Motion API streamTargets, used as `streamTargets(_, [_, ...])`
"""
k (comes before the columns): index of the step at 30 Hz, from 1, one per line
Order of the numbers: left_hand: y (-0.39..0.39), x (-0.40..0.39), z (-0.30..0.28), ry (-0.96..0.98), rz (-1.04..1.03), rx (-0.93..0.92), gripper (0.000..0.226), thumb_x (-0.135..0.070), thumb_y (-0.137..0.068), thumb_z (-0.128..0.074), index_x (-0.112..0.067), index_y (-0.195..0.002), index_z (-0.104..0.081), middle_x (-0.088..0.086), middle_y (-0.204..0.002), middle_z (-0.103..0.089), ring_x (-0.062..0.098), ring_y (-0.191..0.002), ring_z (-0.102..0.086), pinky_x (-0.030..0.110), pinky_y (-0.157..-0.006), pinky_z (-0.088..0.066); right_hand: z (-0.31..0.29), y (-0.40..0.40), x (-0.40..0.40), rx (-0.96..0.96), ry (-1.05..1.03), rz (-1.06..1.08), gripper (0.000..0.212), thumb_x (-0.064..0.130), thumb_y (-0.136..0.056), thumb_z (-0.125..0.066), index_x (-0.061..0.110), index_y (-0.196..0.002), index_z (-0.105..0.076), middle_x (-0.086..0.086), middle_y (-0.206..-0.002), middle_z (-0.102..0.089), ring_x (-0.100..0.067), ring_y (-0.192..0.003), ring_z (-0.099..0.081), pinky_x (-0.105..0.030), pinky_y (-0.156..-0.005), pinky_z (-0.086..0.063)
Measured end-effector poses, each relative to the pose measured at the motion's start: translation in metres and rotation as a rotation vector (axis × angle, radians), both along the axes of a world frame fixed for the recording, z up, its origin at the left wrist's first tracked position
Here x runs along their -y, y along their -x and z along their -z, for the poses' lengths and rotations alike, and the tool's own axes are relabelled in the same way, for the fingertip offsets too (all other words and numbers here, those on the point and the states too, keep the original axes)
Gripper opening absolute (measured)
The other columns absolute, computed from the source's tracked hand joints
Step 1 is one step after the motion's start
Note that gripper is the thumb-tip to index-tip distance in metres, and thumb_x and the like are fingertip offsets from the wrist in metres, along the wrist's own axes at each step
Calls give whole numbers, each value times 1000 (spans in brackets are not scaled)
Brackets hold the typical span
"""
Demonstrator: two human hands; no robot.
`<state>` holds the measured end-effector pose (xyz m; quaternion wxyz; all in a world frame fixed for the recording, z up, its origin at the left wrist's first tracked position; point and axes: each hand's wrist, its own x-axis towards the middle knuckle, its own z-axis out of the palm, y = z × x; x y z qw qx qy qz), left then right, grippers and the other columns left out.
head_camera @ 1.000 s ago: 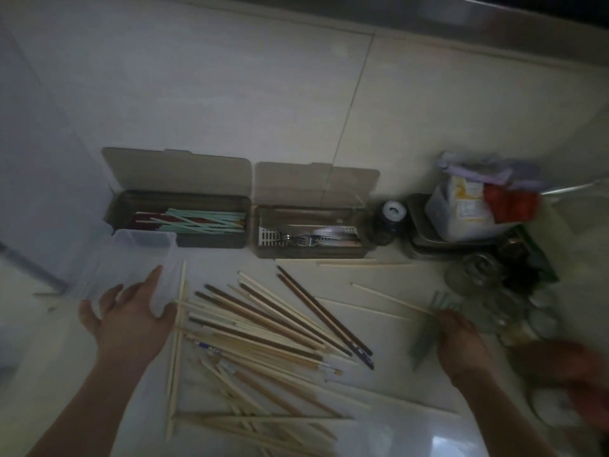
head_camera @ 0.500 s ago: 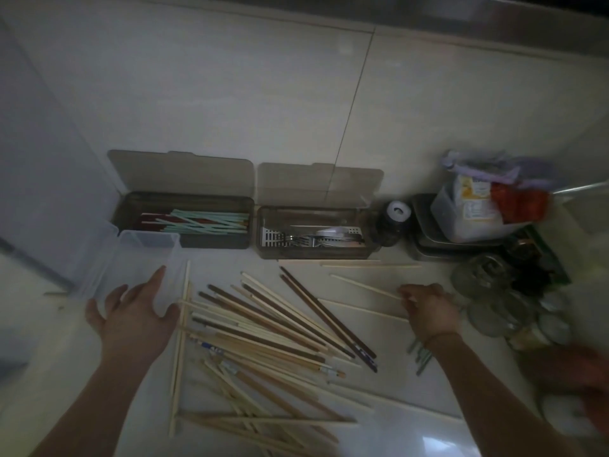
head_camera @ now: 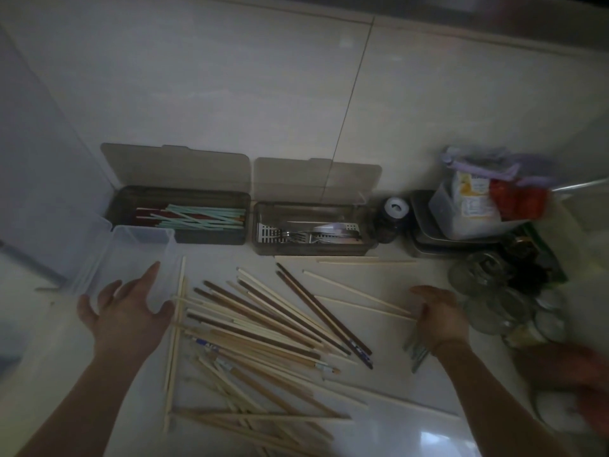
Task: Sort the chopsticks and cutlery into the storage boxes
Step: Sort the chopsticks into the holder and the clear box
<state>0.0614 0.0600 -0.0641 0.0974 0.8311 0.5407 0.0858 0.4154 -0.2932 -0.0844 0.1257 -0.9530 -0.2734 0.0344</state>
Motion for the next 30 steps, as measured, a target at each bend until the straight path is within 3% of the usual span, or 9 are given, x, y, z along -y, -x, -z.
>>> streamTargets(4, [1, -1, 0, 8, 6, 8, 75, -50, -67, -49, -28, -139, -50, 13, -117, -65, 39, -124, -45, 59, -110, -7, 8, 5, 41, -25, 136, -39, 56, -13, -75, -58, 12, -125, -63, -13, -137, -53, -41, -128, -42, -49, -104, -39])
streamTargets(8, [0, 1, -5, 15, 5, 7, 76, -50, -67, -48, -27, -139, -50, 14, -118, -64, 39, -124, -44, 58, -111, -6, 21, 19, 64, 94, 3, -126, 58, -26, -58, -59, 0, -108, -70, -25, -116, -63, -53, -104, -57, -59, -89, -48])
streamTargets(10, [0, 1, -7, 22, 8, 3, 76, -50, -67, -48, -27, -139, -50, 15, -119, -64, 39, -125, -43, 59, -110, -7, 23, 24, 69, 150, -65, -150, 51, -27, -57, -59, -2, -100, -72, -27, -104, -65, -54, -92, -60, -57, -86, -47])
streamTargets(14, [0, 2, -9, 41, 2, -4, 77, -50, -67, -46, -29, -141, -47, 13, -123, -62, 37, -128, -41, 58, -111, -5, 23, 37, 67, 249, -138, -188, 28, -7, -66, -56, -3, -87, -73, -25, -89, -66, -49, -81, -61, -33, -85, -40])
streamTargets(17, [0, 3, -9, 29, 11, 11, 77, -49, -67, -47, -28, -141, -48, 14, -121, -63, 37, -127, -41, 59, -111, -4, 24, 50, 60, 275, -204, -213, 22, 2, -72, -53, -2, -81, -73, -23, -83, -66, -47, -74, -61, -34, -81, -37])
streamTargets(19, [0, 2, -7, 21, 13, 24, 75, -48, -68, -49, -27, -140, -50, 14, -119, -63, 37, -126, -42, 59, -111, -5, 27, 59, 55, 262, -235, -243, 32, 11, -74, -43, -1, -79, -72, -21, -82, -65, -43, -73, -62, -34, -79, -37])
streamTargets(24, [1, 0, -4, 41, 10, -5, 67, -38, -82, -69, -30, -143, -43, 10, -127, -60, 35, -131, -36, 58, -112, -2, 25, 75, 42, 191, -207, -375, 29, 21, -81, -44, 7, -78, -70, -13, -85, -65, -19, -86, -48, -31, -81, -38])
streamTargets(27, [2, 0, -5, 40, 8, -9, 68, -51, -78, -53, -30, -142, -45, 8, -128, -60, 34, -133, -34, 55, -112, -2, 19, 70, 42, 225, -119, -456, 30, 33, -86, -45, 17, -83, -69, -3, -91, -66, -29, -86, -58, -37, -74, -45])
streamTargets(30, [3, -1, -5, 32, 0, 4, 74, -52, -70, -45, -31, -141, -47, 7, -126, -61, 35, -133, -35, 54, -112, -2, 3, 66, 21, 284, -177, -410, 38, 38, -96, -38, 17, -88, -69, -2, -92, -69, -33, -90, -58, -38, -78, -40])
